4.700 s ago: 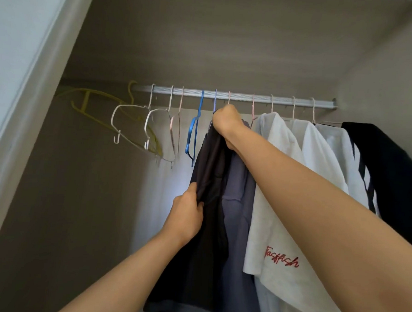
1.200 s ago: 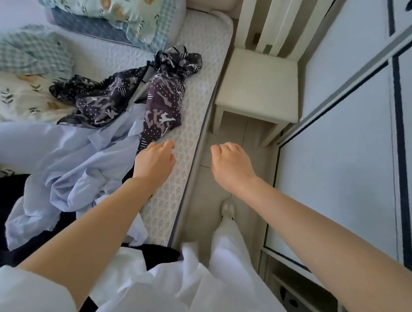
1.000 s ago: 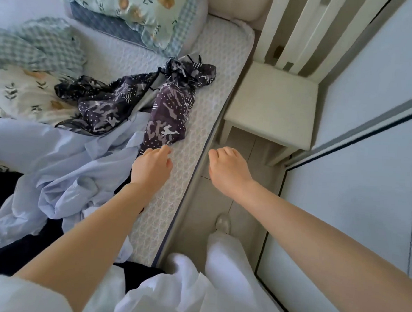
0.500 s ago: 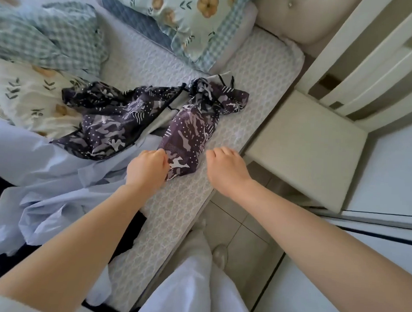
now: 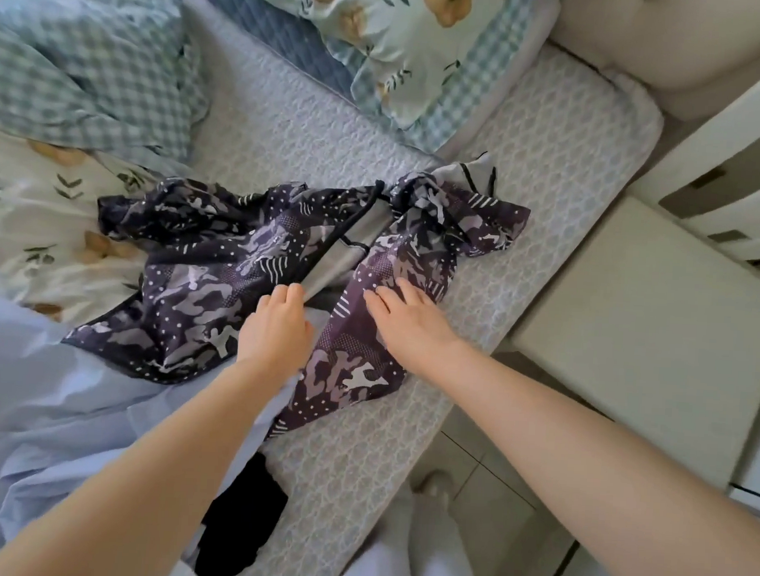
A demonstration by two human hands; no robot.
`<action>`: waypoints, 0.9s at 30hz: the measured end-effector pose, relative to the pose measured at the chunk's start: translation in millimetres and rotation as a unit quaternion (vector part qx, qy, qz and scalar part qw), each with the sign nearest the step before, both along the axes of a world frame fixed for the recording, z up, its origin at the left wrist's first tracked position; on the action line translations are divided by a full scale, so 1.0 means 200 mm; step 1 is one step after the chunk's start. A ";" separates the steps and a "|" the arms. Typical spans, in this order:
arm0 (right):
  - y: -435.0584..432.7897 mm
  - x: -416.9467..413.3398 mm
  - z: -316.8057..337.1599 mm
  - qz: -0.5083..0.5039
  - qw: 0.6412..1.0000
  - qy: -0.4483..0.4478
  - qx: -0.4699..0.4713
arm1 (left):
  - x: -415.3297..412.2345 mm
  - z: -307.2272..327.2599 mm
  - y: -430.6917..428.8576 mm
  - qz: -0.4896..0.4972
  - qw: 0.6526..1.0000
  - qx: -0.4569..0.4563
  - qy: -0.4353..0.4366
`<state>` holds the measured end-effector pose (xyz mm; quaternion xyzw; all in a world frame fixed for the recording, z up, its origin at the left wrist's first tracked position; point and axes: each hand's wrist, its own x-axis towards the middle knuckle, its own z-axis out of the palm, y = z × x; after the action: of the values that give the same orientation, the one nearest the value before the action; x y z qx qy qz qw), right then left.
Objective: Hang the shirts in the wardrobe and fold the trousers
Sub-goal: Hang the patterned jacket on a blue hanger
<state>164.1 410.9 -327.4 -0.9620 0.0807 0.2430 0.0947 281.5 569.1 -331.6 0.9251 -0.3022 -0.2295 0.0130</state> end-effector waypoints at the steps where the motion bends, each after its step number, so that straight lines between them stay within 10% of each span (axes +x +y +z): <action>1: 0.00 0.04 -0.03 0.011 1.000 0.010 0.001 | 0.01 -0.03 0.00 0.007 1.000 0.001 0.004; 17: -0.14 -0.21 -0.22 0.113 0.992 0.049 -0.036 | 0.08 -0.20 0.02 0.171 0.985 0.007 0.026; 27: -0.39 -0.32 -0.04 0.043 0.993 -0.072 -0.086 | 0.30 0.20 -0.24 0.341 0.911 -0.233 0.022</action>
<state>101.0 332.0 -336.0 -0.9841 0.0528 0.1692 0.0062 342.2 520.3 -292.1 0.9373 -0.0128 -0.1548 0.3120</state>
